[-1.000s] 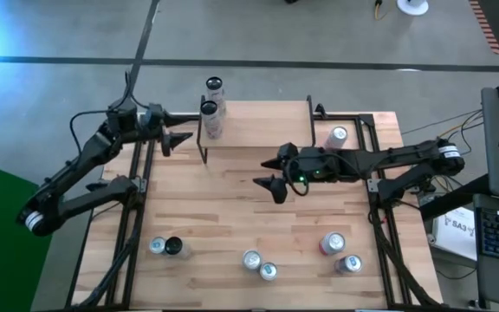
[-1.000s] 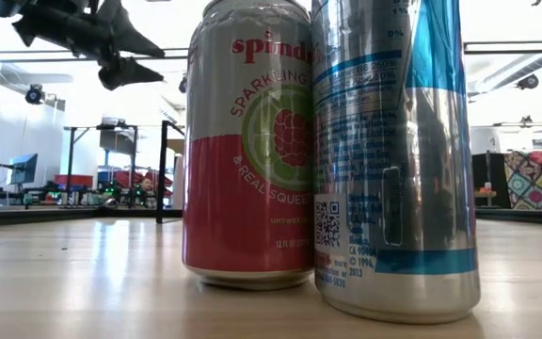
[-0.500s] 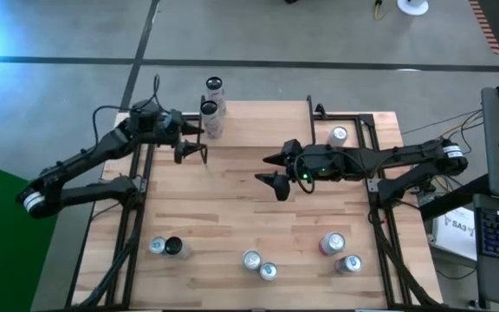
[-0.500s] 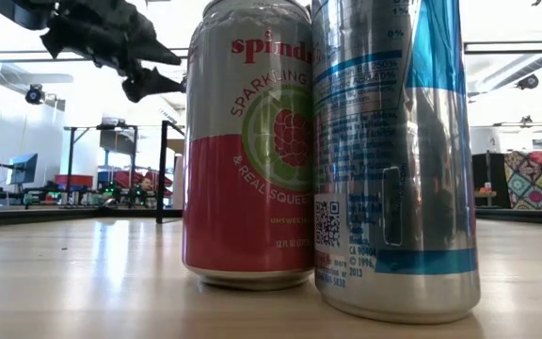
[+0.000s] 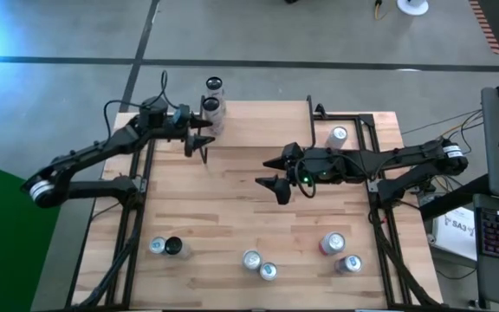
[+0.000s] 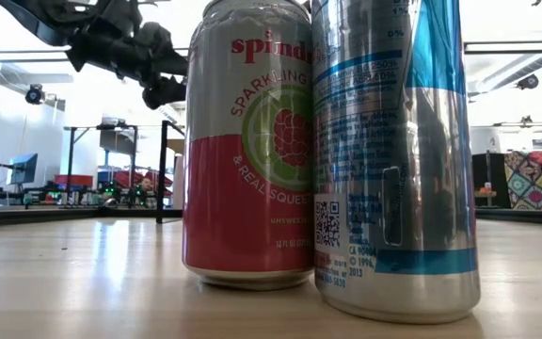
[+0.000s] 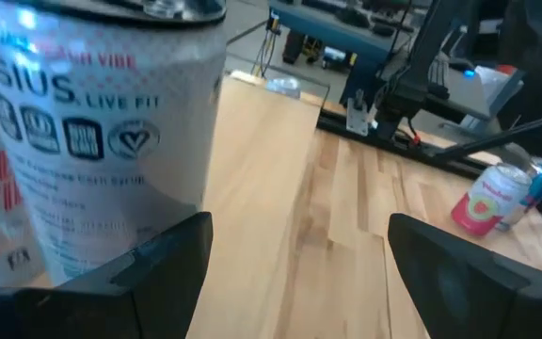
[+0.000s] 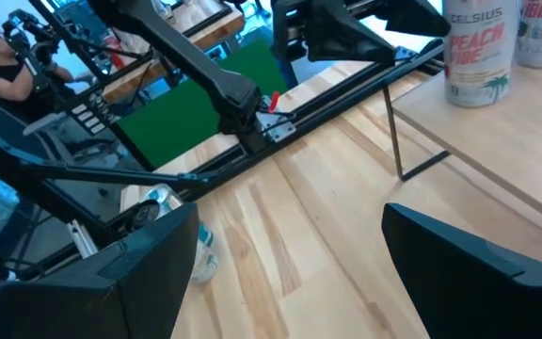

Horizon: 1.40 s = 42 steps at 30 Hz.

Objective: Place canned beverage on shelf
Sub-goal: Put the top white-pink soda can on the shelf aligned with the other white-pink soda can, then put the white-pink soda can on the shelf aligned with the other white-pink soda cans

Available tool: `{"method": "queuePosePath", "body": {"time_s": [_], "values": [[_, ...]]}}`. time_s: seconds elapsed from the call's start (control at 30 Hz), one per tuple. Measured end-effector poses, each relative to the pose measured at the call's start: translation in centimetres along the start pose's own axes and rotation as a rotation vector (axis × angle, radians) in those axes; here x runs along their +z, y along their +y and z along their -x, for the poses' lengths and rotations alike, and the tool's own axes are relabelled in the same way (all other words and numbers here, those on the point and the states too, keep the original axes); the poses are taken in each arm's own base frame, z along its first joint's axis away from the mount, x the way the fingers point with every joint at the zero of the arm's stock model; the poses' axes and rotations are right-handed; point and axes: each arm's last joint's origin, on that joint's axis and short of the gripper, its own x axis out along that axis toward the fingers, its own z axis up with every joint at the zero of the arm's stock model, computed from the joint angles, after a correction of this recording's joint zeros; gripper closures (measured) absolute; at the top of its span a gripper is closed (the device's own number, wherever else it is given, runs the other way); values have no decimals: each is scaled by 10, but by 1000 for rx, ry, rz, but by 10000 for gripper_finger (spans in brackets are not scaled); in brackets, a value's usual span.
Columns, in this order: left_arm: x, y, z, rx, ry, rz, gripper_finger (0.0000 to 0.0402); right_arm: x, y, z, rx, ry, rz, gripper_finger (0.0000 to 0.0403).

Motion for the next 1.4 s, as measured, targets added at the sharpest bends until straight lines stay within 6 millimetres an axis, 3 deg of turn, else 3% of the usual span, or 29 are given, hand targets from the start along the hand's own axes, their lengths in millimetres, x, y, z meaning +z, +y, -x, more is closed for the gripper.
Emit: {"method": "queuePosePath", "body": {"time_s": [0.27, 0.87, 1.13, 1.4], "values": [[-3, 1, 0, 23, 25, 21, 93, -1, -1, 0, -5, 8, 3, 78], [4, 5, 20, 159, -21, 19, 93, -2, 1, 0, 1, 10, 24, 78], [3, -18, 51, 135, 3, 63, 93, -4, 4, -1, 7, 16, -18, 78], [-1, -60, 70, -160, -5, 87, 93, -17, 14, -3, -65, -1, -48, 78]]}}
